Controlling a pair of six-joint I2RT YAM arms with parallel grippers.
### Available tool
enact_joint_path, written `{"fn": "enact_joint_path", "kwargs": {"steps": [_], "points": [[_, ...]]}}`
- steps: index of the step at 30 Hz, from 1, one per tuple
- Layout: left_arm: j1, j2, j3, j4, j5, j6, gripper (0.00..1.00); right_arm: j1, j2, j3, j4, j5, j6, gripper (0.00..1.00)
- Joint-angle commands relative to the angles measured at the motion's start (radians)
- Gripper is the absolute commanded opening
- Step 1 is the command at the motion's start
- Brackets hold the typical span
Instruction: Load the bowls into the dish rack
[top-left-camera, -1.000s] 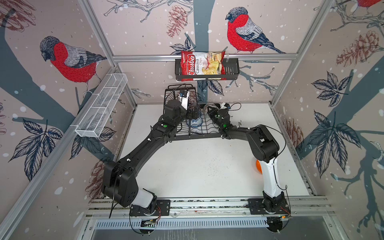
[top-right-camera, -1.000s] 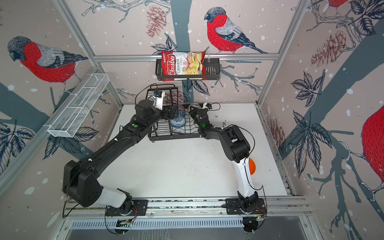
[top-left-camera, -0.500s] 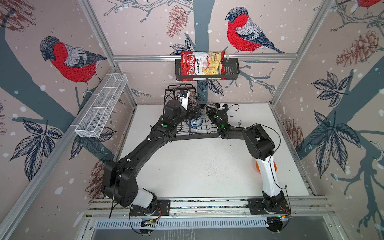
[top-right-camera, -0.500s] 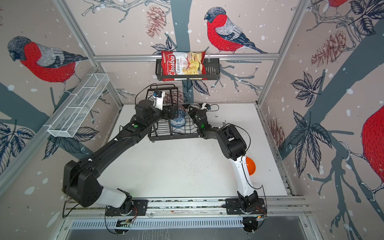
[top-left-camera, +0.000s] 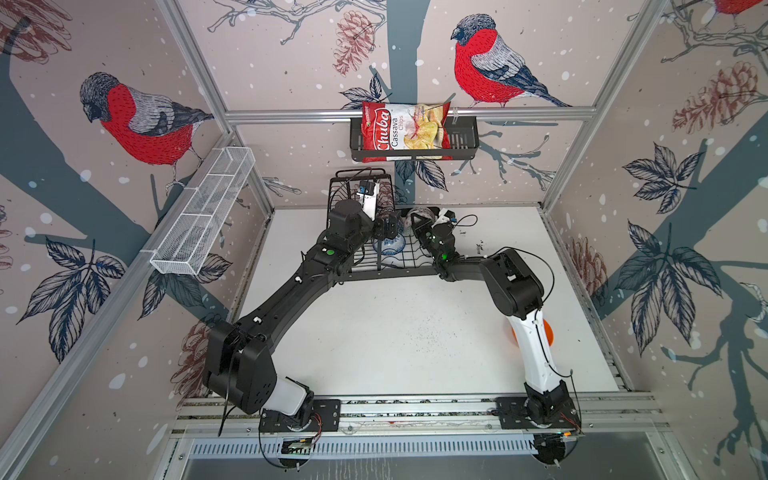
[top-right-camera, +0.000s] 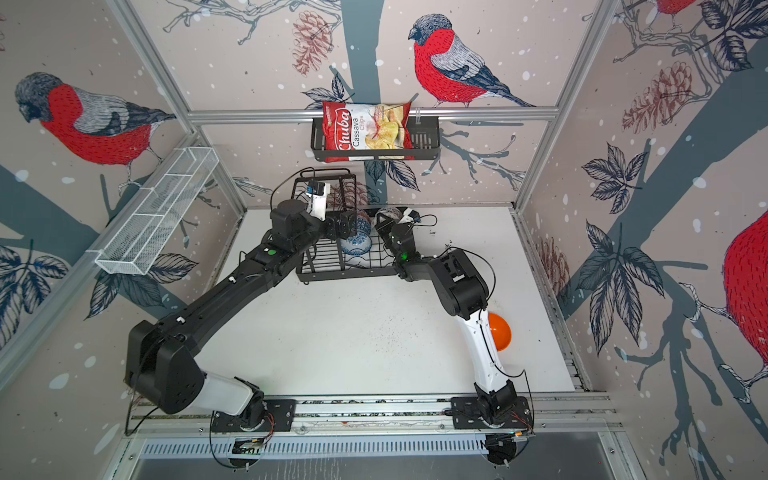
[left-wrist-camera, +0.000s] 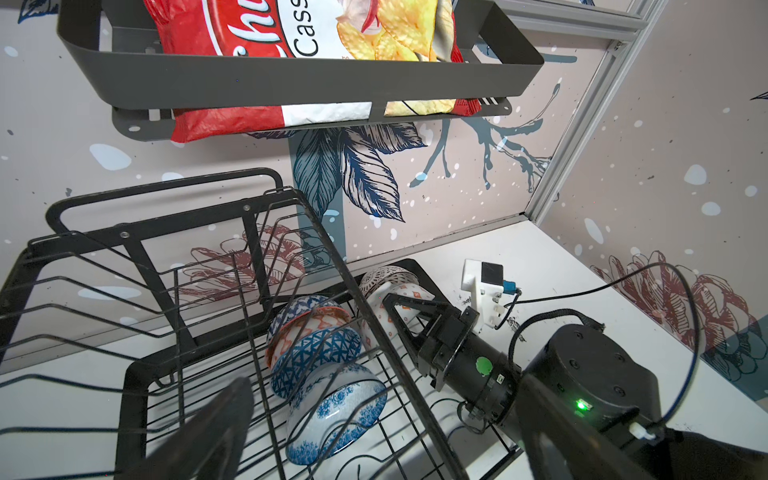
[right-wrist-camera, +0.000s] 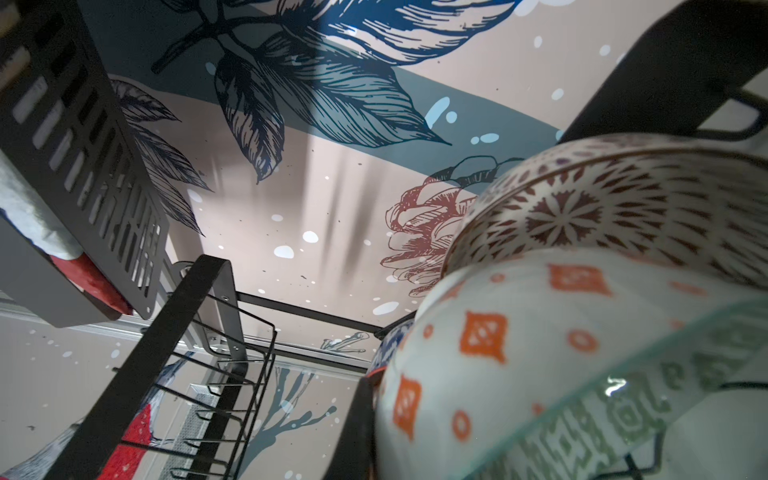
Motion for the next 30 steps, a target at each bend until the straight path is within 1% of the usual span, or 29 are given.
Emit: {"fn": "enact_joint_path", "kwargs": {"steps": [1, 12, 16, 30], "points": [[0.002, 0.0, 0.0, 0.028, -0.005, -0.003, 0.98, -0.002, 0.016, 0.001, 0.102, 0.003, 0.03, 0.0], [0.002, -0.003, 0.0, 0.026, -0.006, -0.004, 0.98, -0.006, 0.029, -0.006, 0.123, 0.023, 0.058, 0.0], [0.002, -0.005, 0.0, 0.025, -0.006, -0.006, 0.98, -0.005, 0.029, -0.011, 0.103, 0.037, 0.075, 0.0], [0.002, -0.011, -0.002, 0.025, -0.003, -0.01, 0.98, 0.007, 0.034, -0.048, 0.072, 0.09, 0.171, 0.0]]}}
